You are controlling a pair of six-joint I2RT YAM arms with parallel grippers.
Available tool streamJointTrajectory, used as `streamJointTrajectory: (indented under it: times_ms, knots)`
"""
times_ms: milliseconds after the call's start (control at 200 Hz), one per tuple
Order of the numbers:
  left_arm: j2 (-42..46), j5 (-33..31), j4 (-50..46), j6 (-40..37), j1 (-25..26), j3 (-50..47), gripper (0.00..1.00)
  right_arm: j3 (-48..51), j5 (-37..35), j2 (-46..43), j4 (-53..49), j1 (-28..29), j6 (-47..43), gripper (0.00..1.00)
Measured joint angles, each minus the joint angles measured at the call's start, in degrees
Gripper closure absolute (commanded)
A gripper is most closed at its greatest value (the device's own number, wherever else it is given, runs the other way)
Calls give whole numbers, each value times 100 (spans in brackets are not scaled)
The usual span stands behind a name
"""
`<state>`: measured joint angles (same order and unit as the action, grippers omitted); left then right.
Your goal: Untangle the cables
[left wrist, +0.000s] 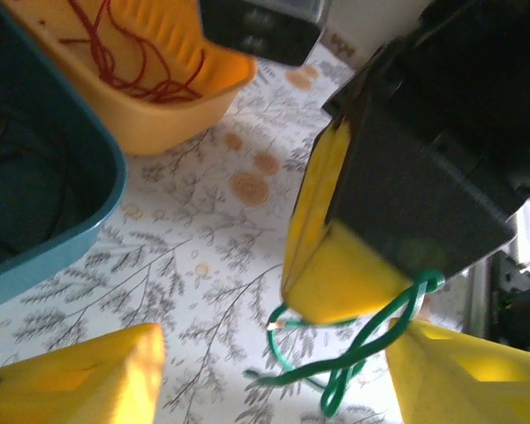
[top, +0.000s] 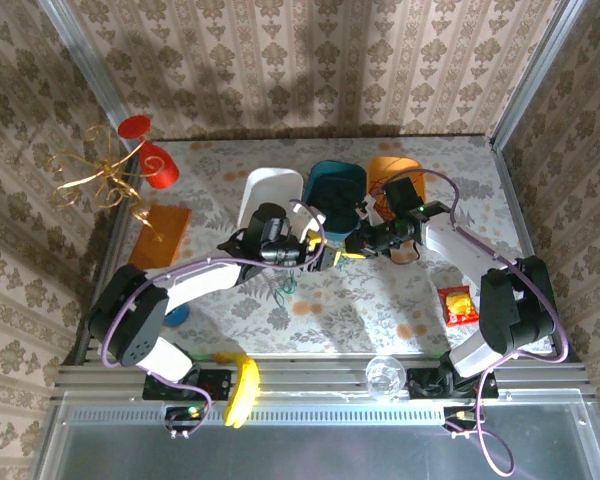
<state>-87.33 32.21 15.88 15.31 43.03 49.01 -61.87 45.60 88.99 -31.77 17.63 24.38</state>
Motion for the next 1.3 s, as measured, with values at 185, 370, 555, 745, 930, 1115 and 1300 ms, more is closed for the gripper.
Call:
streamJointTrajectory:
  times_ms: [185,370,555,745,930,1115,1300]
  knots:
    - [-275,387,48,74,35,273,80,0,24,0,0,-11,4,96]
    - [-358,577,133,201,44,304,100,0,-17,0,-24,-35,26,96]
    - [-356,-7,166,374,22,234,100,0,-155,-59,-31,-22,70,97]
    - [-57,-1274,149,667,-232,-428,100,37,-922,-529,37,-138,289,97]
    - [398,-1628,162,780,-267,-704,100,214,-1829,-1145,149,-273,638,97]
    - [872,-1491,535,1086,-553,-1069,100,284,-2435,-1547,267,-271,953,97]
    - [1128,-1296,726,1287,-876,-1231,100,319,-2483,-1626,728,-216,1154,63]
